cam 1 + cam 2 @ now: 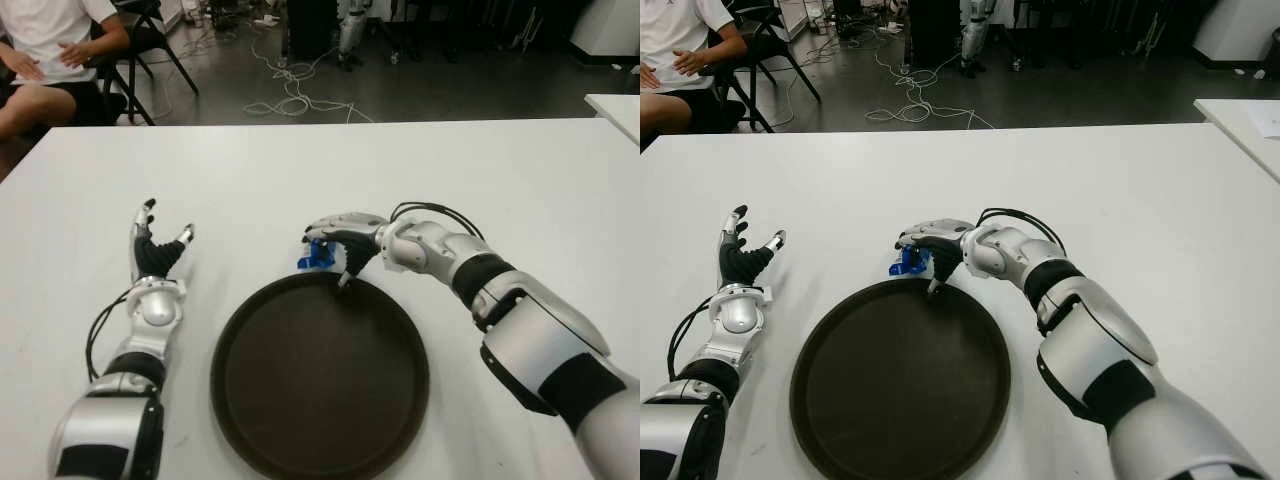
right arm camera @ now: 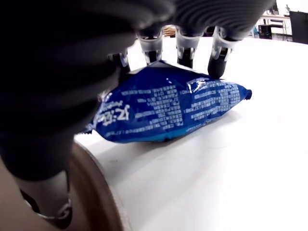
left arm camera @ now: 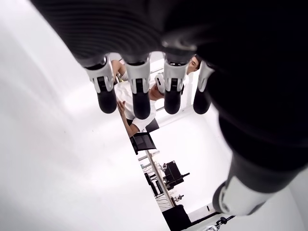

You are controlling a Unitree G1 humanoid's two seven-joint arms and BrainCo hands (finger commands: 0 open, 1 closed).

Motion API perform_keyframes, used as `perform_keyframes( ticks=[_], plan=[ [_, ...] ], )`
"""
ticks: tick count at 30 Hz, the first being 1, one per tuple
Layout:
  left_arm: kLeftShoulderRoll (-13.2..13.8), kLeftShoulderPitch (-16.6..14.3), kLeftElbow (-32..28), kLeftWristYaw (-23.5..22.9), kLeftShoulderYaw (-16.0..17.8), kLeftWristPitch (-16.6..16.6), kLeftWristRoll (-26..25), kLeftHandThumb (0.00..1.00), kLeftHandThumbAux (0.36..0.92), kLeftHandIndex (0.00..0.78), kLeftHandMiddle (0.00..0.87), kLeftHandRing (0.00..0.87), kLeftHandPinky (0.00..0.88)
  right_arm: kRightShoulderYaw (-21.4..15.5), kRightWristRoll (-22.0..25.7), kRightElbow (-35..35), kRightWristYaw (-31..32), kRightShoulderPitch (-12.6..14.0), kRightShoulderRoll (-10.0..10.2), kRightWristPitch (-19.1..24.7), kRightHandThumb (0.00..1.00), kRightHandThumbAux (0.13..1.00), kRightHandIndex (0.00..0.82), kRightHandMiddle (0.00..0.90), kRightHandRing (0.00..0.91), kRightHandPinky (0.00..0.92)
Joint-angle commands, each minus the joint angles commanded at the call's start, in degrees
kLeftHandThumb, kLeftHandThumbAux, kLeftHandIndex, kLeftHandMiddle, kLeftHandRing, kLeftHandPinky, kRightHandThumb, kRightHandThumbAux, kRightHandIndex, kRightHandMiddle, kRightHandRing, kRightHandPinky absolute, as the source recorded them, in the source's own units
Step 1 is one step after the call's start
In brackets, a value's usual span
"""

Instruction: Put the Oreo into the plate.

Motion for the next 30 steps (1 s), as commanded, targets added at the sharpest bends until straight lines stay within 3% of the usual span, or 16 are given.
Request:
perform_keyframes(
  ticks=[8,14,22,26,30],
  plan=[
    [0.17,-0.02,0.19,-0.40,0.22,-0.07,-0.26,0.000,0.723,0.070,0.109,0.082,0.064,-0.65,0.85,0.17,0.75,0.16,-0.71,0.49,0.000,0.745,0.000,0.000,0.000,0.000],
    [0.22,-0.05,0.21,-0.91,0.45,0.26,-0.58,0.000,0.719,0.062,0.092,0.073,0.057,0.33,-0.28,-0.17,-0.59,0.57,-2.85,-0.67,0.000,0.776,0.000,0.000,0.000,0.000],
    [0.21,-0.02,0.12,-0.55,0.30,-0.01,-0.29,0.000,0.720,0.064,0.100,0.076,0.051,0.09,0.50,-0.55,0.03,0.67,-3.94,-1.98,0.000,0.784,0.000,0.000,0.000,0.000],
    [0.26,0.00,0.03,-0.31,0.04,-0.20,0.06,0.000,0.728,0.067,0.107,0.078,0.053,-0.68,1.30,-1.08,0.72,1.03,-5.07,-3.35,0.000,0.799,0.000,0.000,0.000,0.000],
    [0.26,-0.04,0.01,-0.51,0.06,-0.16,0.00,0.000,0.725,0.068,0.107,0.080,0.051,-2.15,2.88,-3.22,3.00,1.64,-8.07,-7.19,0.000,0.801,0.000,0.000,0.000,0.000]
  ],
)
